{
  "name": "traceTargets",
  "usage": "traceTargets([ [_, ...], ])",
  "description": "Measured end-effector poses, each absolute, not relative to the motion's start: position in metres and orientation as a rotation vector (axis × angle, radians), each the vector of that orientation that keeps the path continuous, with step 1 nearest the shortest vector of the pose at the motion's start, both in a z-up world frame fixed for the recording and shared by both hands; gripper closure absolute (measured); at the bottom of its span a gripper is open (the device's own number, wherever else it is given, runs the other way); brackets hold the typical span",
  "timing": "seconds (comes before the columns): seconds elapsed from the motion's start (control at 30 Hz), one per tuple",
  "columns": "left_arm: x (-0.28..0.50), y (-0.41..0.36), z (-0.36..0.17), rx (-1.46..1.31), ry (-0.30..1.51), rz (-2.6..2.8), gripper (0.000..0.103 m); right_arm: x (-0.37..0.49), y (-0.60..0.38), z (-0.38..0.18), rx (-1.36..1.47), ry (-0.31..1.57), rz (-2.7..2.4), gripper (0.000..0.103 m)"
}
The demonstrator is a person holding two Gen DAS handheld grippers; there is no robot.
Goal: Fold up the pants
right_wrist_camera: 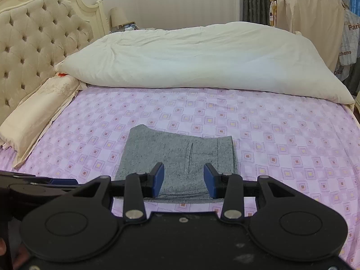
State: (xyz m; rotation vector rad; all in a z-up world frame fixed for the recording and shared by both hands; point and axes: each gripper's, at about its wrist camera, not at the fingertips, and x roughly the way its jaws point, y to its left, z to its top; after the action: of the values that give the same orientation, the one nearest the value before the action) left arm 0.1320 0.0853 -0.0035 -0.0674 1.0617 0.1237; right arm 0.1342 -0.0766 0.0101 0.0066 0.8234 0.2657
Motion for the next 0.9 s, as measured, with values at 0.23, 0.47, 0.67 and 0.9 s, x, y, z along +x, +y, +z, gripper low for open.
traceTargets([
  [0.23, 0.1321, 0.0858, -0.0046, -0.067, 1.066, 0.125, 0.055, 0.1355, -0.0764, 0.0084, 0.007, 0.831, 0.263, 0.061],
  [0.47, 0.1323, 0.0851, -0.0056, -0.06, 1.069, 0.126, 0.055, 0.1366, -0.0757, 0.0075, 0.01, 0.836, 0.262, 0.061],
  [0.67, 0.1322, 0.0848, -0.0056, -0.06, 1.069, 0.126, 0.055, 0.1369, -0.0749, 0.0063, 0.015, 0.841, 0.262, 0.061],
  [0.9, 0.1333, 0.0841, -0.0066, -0.052, 1.069, 0.126, 0.055, 0.1376, -0.075, 0.0049, 0.02, 0.848, 0.266, 0.061],
])
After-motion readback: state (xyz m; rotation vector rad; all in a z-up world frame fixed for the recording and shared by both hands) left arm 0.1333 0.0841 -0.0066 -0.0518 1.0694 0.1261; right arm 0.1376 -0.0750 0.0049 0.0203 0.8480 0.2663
